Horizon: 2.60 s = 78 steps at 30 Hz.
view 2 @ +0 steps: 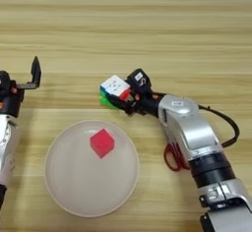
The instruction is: Move the objects on the table
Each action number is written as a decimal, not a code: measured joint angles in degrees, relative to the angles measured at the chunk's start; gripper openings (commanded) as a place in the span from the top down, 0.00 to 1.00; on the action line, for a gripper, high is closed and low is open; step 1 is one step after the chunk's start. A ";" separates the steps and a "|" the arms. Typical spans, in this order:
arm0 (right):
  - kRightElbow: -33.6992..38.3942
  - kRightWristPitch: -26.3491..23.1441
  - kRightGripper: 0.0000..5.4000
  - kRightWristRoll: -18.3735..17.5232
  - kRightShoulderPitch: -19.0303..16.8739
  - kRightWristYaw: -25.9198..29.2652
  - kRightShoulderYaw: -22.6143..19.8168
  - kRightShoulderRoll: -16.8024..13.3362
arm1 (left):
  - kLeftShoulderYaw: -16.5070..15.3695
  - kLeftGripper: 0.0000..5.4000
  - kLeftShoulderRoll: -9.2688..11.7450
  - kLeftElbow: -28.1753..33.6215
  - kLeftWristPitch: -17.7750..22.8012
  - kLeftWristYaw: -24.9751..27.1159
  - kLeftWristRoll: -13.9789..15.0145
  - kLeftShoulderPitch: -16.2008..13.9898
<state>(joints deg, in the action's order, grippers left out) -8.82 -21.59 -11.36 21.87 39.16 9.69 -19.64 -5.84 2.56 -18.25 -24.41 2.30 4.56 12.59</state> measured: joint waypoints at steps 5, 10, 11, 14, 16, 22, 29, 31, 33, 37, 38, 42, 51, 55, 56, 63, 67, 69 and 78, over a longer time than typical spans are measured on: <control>-0.44 0.47 0.38 0.54 -1.09 0.11 0.65 0.66 | -0.01 0.00 0.00 0.06 0.00 0.00 0.01 0.00; -0.34 0.80 0.33 0.54 -1.48 0.35 0.95 1.24 | -0.01 0.00 0.00 0.06 0.00 0.00 0.01 -0.01; -0.34 0.80 0.31 0.54 -1.65 0.40 0.95 1.25 | -0.01 0.00 0.00 0.06 0.00 0.00 0.01 -0.01; -0.25 0.84 0.23 0.53 -1.76 0.79 0.95 1.26 | -0.02 0.00 0.00 0.06 0.00 0.00 0.00 -0.01; -0.10 0.86 0.20 0.51 -1.77 1.07 0.95 1.29 | -0.01 0.00 0.00 0.06 0.00 0.00 0.00 -0.01; 0.69 0.88 0.07 0.51 -2.05 1.36 0.95 1.31 | -0.01 0.00 0.00 0.04 -0.01 0.00 0.00 0.00; 6.64 0.94 0.01 -0.57 -2.35 1.50 -0.46 1.00 | 0.00 0.00 -0.02 0.02 -0.04 -0.03 0.00 0.00; 9.52 0.92 0.01 -1.33 -2.56 1.67 -1.18 0.47 | -0.02 0.00 -0.03 0.01 -0.05 -0.04 0.00 0.00; 11.32 0.79 0.01 -1.39 -2.76 1.80 -1.43 0.09 | -0.01 0.00 -0.03 0.00 -0.06 -0.04 0.00 0.00; 18.00 0.46 0.01 -3.30 -3.52 2.56 -2.30 -0.76 | -0.01 0.00 -0.03 -0.08 -0.12 -0.04 0.00 0.00; 19.36 0.27 0.01 -3.60 -3.75 2.62 -2.55 -0.98 | -0.01 0.00 -0.03 -0.11 -0.12 -0.04 0.00 0.00; 23.97 -0.52 0.01 -5.02 -5.90 3.17 -3.16 -2.62 | 0.00 0.00 -0.02 -0.21 -0.20 -0.10 -0.11 0.01; 29.94 -0.37 0.01 -8.26 -13.22 6.61 -2.96 -5.81 | 0.08 0.00 -0.02 -0.44 -0.35 -0.42 -0.66 0.03; 30.49 -0.27 0.01 -8.39 -16.33 7.63 -2.21 -6.78 | 0.13 0.00 -0.03 -0.53 -0.39 -0.44 -0.71 0.04; 30.54 -0.25 0.01 -8.40 -16.65 7.66 -2.00 -6.83 | 0.15 0.00 -0.03 -0.55 -0.40 -0.44 -0.71 0.04; 30.17 1.07 0.01 -7.09 -21.41 8.13 1.63 -7.31 | 0.27 0.00 -0.08 -0.75 -0.47 -0.52 -0.71 0.05; 28.43 1.90 0.01 -5.93 -22.53 7.26 2.76 -7.06 | 0.35 0.00 -0.12 -0.81 -0.56 -0.52 -0.71 0.05; 28.09 1.98 0.01 -5.88 -22.64 6.44 3.04 -6.74 | 0.35 0.00 -0.12 -0.81 -0.60 -0.52 -0.71 0.05; 26.90 2.03 0.01 -5.40 -23.54 4.92 5.04 -5.56 | 0.35 0.00 -0.11 -0.82 -0.68 -0.51 -0.71 0.05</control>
<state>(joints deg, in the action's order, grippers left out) 18.09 -19.56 -16.76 -1.67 44.08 14.73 -25.20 -5.49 2.44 -19.07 -25.09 1.79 3.85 12.64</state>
